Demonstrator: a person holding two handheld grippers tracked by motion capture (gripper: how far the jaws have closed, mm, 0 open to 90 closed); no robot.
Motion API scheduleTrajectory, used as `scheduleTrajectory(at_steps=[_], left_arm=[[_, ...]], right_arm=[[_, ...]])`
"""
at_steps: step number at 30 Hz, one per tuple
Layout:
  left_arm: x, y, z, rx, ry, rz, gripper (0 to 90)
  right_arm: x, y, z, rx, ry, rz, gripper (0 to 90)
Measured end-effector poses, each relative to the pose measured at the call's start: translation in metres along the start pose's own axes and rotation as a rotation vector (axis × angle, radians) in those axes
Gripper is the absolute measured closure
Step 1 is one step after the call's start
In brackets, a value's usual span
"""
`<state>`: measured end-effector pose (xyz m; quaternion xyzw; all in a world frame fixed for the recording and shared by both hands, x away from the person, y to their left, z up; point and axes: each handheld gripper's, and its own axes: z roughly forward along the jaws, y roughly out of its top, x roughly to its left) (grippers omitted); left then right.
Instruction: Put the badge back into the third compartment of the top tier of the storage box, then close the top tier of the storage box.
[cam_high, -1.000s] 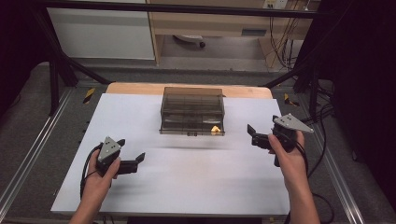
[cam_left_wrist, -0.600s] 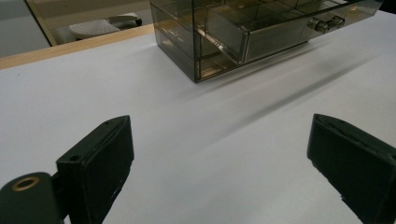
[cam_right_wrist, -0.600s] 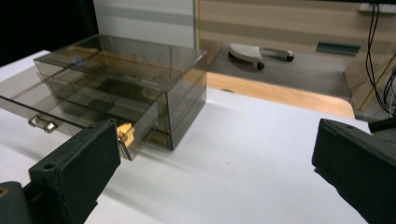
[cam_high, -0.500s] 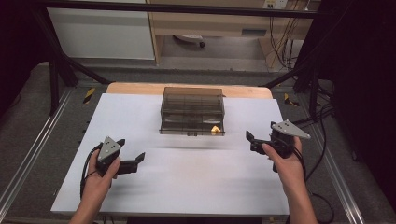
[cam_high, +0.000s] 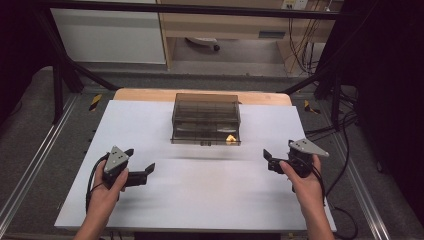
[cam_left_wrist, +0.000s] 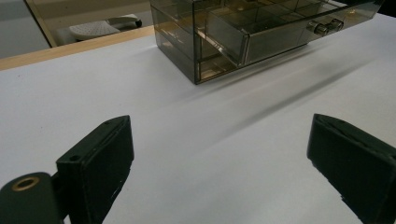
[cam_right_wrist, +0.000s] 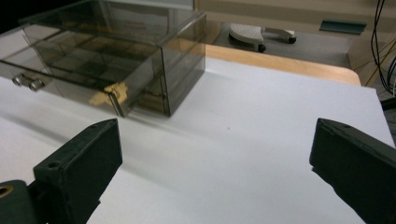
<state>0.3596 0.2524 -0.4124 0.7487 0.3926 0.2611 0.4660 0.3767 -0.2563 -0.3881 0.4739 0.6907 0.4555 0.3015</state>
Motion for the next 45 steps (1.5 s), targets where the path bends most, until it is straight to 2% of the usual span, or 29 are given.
scheduleTrajectory(at_steps=[1,4,5,8,11,19,27,31,37,39,40,41,42,43,45], left_arm=[[0.000,0.000,0.000,-0.001,0.000,-0.001,7.2],[0.000,0.000,0.000,-0.002,0.000,-0.003,7.2],[0.000,0.000,0.000,-0.001,-0.001,0.000,7.2],[-0.001,0.000,0.001,0.000,-0.004,0.000,7.2],[-0.002,0.001,0.002,0.002,-0.007,0.003,7.2],[-0.002,0.001,0.002,0.005,-0.012,0.007,7.0],[-0.004,0.001,0.002,0.003,-0.025,0.005,7.0],[-0.008,0.002,0.002,0.002,-0.031,0.001,7.0],[-0.023,0.009,0.004,-0.012,-0.072,-0.005,7.4],[-0.034,0.013,0.004,-0.022,-0.095,-0.003,9.0],[-0.034,0.013,0.004,-0.022,-0.095,-0.003,10.4],[-0.043,0.014,0.003,-0.004,-0.110,0.007,10.9],[-0.043,0.014,0.003,-0.004,-0.110,0.007,11.7],[-0.051,0.017,0.003,-0.011,-0.119,0.007,13.4],[-0.056,0.018,0.005,-0.020,-0.128,-0.002,14.2]], right_arm=[[0.000,-0.007,0.001,0.017,0.002,0.005,3.7],[0.000,-0.013,0.000,0.029,0.011,0.016,3.8],[0.002,-0.021,-0.001,0.053,0.024,0.018,3.7],[0.002,-0.027,-0.001,0.069,0.028,0.017,3.7],[0.009,-0.037,-0.004,0.090,0.047,0.013,3.6],[0.010,-0.043,0.004,0.112,0.054,0.020,3.6],[0.006,-0.044,0.004,0.105,0.039,0.028,3.5],[0.009,-0.044,0.007,0.112,0.047,0.016,3.5],[0.016,-0.044,0.009,0.120,0.053,-0.010,3.4],[0.016,-0.045,0.009,0.125,0.048,-0.020,3.3],[0.015,-0.045,0.008,0.125,0.047,-0.018,3.3],[0.015,-0.045,0.008,0.123,0.045,-0.018,3.4],[0.015,-0.045,0.008,0.123,0.045,-0.018,3.4],[0.015,-0.044,0.008,0.119,0.045,-0.016,3.4],[0.016,-0.044,0.008,0.121,0.044,-0.019,3.3]])
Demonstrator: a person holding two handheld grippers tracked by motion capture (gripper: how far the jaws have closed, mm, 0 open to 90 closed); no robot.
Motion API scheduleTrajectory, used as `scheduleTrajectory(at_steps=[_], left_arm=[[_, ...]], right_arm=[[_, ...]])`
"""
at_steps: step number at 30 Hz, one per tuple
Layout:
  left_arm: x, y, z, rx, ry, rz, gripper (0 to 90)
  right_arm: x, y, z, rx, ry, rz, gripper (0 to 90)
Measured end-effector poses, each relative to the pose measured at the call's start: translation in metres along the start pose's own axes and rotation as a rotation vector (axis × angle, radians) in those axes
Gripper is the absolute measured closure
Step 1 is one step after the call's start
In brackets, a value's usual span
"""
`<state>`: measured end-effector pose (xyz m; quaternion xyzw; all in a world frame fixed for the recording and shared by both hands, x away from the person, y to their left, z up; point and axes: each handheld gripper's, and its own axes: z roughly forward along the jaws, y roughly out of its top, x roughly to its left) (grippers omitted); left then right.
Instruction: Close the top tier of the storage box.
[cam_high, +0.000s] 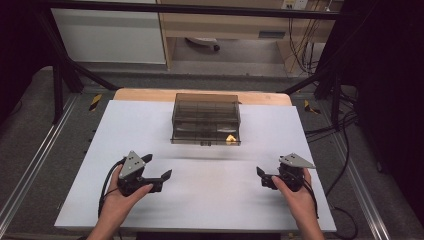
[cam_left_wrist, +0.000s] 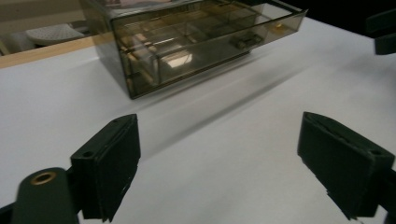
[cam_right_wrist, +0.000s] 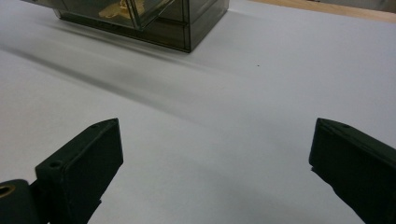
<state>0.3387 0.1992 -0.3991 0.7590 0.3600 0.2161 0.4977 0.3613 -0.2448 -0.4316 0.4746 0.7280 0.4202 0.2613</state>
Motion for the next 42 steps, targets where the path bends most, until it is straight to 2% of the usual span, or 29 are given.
scheduleTrajectory(at_steps=[1,5,8,13,14,15,19,20,22,23,24,27,30,33,34,36,39,42], left_arm=[[-0.006,0.002,0.004,-0.003,0.001,0.000,14.8],[-0.013,0.008,0.013,0.001,0.003,-0.015,17.3],[-0.017,0.014,0.020,-0.002,0.002,-0.045,21.3],[-0.018,0.021,0.034,-0.019,0.015,-0.037,26.4],[-0.019,0.023,0.040,-0.014,0.021,-0.055,30.9],[-0.019,0.023,0.040,-0.014,0.021,-0.055,32.7],[-0.024,0.027,0.047,-0.017,0.033,-0.043,39.8],[-0.025,0.030,0.050,-0.012,0.034,-0.036,46.1],[-0.026,0.031,0.051,-0.008,0.031,-0.040,53.5],[-0.027,0.032,0.052,-0.005,0.022,-0.039,53.5],[-0.028,0.033,0.054,-0.007,0.004,-0.043,61.6],[-0.029,0.034,0.058,-0.012,0.005,-0.042,66.3],[-0.030,0.034,0.063,-0.009,-0.008,-0.040,77.5],[-0.032,0.033,0.070,0.011,-0.025,-0.022,81.9],[-0.033,0.032,0.074,0.025,-0.040,0.009,87.1],[-0.033,0.030,0.078,0.040,-0.056,0.011,90.0],[-0.032,0.029,0.083,0.050,-0.058,0.008,90.0],[-0.028,0.029,0.089,0.062,-0.049,-0.029,90.0]], right_arm=[[0.000,0.000,0.000,0.002,-0.005,-0.006,3.4],[0.000,0.000,0.000,-0.004,-0.008,0.002,3.3],[-0.001,0.000,0.000,-0.007,-0.006,0.002,3.3],[-0.003,0.000,-0.002,-0.007,-0.006,0.012,3.3],[-0.004,-0.001,-0.001,-0.006,-0.010,0.010,3.3],[-0.004,-0.001,-0.001,-0.006,-0.010,0.010,3.3],[-0.003,0.000,-0.002,-0.007,-0.007,0.009,3.3],[-0.002,0.000,-0.001,-0.008,-0.008,0.007,3.4],[-0.002,0.000,-0.002,-0.007,-0.009,0.009,3.3],[-0.002,0.000,-0.001,-0.008,-0.009,0.009,3.3],[-0.002,0.000,-0.001,-0.007,-0.010,0.005,3.3],[-0.002,0.000,-0.001,-0.004,-0.009,0.003,3.3],[-0.001,-0.001,0.000,-0.003,-0.010,-0.001,3.3],[-0.001,-0.001,0.000,-0.001,-0.011,-0.005,3.3],[-0.001,0.000,-0.001,-0.006,-0.004,0.012,3.3],[0.000,0.000,-0.001,-0.016,0.005,0.026,3.3],[0.001,0.000,-0.001,-0.013,0.007,0.021,3.3],[0.001,0.000,0.000,-0.007,0.009,0.014,3.2]])
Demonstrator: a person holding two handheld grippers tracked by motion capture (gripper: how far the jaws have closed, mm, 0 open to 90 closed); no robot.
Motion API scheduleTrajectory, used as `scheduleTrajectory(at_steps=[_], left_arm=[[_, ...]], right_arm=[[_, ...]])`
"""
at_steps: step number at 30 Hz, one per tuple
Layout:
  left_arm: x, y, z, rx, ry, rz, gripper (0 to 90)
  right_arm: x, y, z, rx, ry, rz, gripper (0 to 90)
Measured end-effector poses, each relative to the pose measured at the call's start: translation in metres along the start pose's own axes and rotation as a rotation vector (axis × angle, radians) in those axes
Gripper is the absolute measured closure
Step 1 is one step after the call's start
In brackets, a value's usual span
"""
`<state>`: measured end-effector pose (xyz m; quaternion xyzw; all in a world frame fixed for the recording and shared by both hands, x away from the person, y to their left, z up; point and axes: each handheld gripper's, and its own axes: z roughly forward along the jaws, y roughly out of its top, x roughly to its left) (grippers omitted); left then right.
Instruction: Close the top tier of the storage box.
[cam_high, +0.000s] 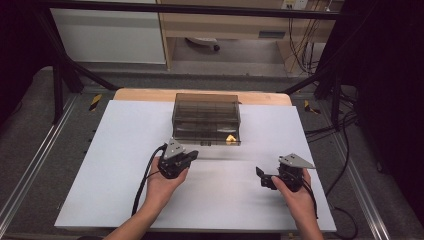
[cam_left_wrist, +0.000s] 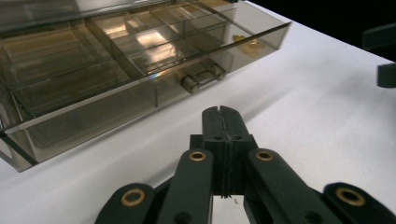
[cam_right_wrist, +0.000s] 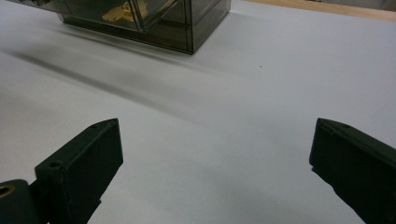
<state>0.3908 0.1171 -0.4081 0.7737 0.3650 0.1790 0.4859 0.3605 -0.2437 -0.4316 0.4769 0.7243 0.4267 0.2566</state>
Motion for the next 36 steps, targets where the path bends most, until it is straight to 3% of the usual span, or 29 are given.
scheduleTrajectory(at_steps=[11,12,14,17,18,25,32,36], left_arm=[[0.013,0.001,0.018,0.052,0.065,-0.023,90.0],[0.017,0.001,0.020,0.050,0.074,-0.046,90.0],[0.017,0.002,0.020,0.050,0.089,-0.027,90.0],[0.015,0.003,0.021,0.038,0.088,-0.023,90.0],[0.017,0.003,0.022,0.033,0.074,-0.050,90.0],[0.021,0.008,0.024,0.024,0.079,-0.072,90.0],[0.019,0.013,0.028,0.026,0.083,-0.048,90.0],[0.020,0.014,0.032,0.035,0.081,-0.056,90.0]], right_arm=[[0.000,-0.001,0.001,0.009,-0.005,-0.016,3.2],[0.001,-0.001,0.002,0.008,-0.006,-0.018,3.2],[0.001,-0.001,0.002,0.008,-0.006,-0.018,3.2],[0.001,-0.001,0.002,0.012,-0.003,-0.021,3.2],[0.001,-0.001,0.002,0.012,0.000,-0.018,3.2],[0.002,-0.001,0.003,0.014,0.003,-0.021,3.2],[0.002,-0.001,0.003,0.013,0.008,-0.013,3.1],[0.002,-0.001,0.003,0.014,0.013,-0.011,3.1]])
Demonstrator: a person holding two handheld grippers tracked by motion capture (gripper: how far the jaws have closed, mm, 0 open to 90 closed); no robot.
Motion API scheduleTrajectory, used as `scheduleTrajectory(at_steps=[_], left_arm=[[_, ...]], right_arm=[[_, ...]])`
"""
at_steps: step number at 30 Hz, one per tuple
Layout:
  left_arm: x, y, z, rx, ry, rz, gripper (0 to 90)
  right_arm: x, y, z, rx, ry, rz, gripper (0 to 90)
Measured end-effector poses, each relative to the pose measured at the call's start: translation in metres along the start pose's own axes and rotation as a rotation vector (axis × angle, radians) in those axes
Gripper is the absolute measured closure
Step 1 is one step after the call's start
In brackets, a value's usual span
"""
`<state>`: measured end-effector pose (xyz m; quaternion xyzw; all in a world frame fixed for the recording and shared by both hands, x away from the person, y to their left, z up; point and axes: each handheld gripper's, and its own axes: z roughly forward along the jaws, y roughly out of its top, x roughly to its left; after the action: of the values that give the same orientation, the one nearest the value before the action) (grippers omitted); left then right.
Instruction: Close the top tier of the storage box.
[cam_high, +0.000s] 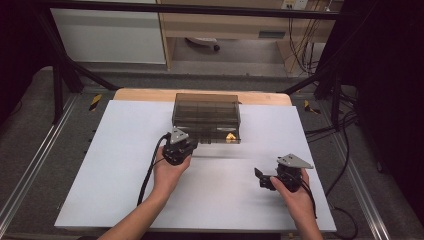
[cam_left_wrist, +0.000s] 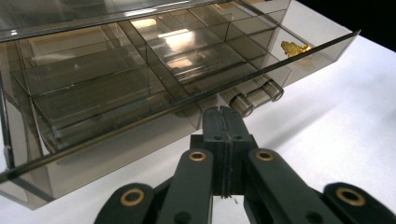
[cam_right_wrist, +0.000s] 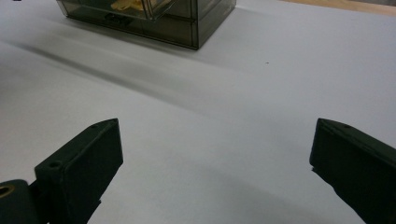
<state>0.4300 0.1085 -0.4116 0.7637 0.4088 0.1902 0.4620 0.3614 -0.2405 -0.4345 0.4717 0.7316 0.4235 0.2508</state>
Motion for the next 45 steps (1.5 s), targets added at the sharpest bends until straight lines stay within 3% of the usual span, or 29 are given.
scheduleTrajectory(at_steps=[3,8,19,25,28,37,43,45], left_arm=[[0.002,0.000,0.002,0.010,-0.005,-0.020,90.0],[0.002,0.002,0.005,0.019,0.008,0.002,90.0],[0.002,0.007,0.008,0.029,0.014,0.004,90.0],[0.004,0.008,0.010,0.027,0.013,-0.011,90.0],[0.006,0.009,0.011,0.026,-0.007,-0.054,90.0],[0.007,0.013,0.014,0.025,0.004,-0.044,90.0],[0.009,0.014,0.017,0.029,0.006,-0.057,90.0],[0.011,0.014,0.019,0.029,-0.002,-0.081,90.0]], right_arm=[[0.000,0.000,0.000,0.000,0.002,0.002,3.1],[-0.001,0.000,0.000,0.000,0.001,-0.001,3.1],[-0.002,0.000,0.000,-0.002,0.003,0.000,3.1],[-0.002,0.000,0.000,0.000,0.001,-0.001,3.1],[-0.001,0.000,0.000,0.001,0.003,-0.002,3.1],[-0.001,0.000,0.000,0.000,0.004,-0.002,3.1],[-0.002,0.000,0.000,-0.001,0.003,-0.002,3.1],[-0.002,0.000,0.000,0.000,0.003,-0.002,3.1]])
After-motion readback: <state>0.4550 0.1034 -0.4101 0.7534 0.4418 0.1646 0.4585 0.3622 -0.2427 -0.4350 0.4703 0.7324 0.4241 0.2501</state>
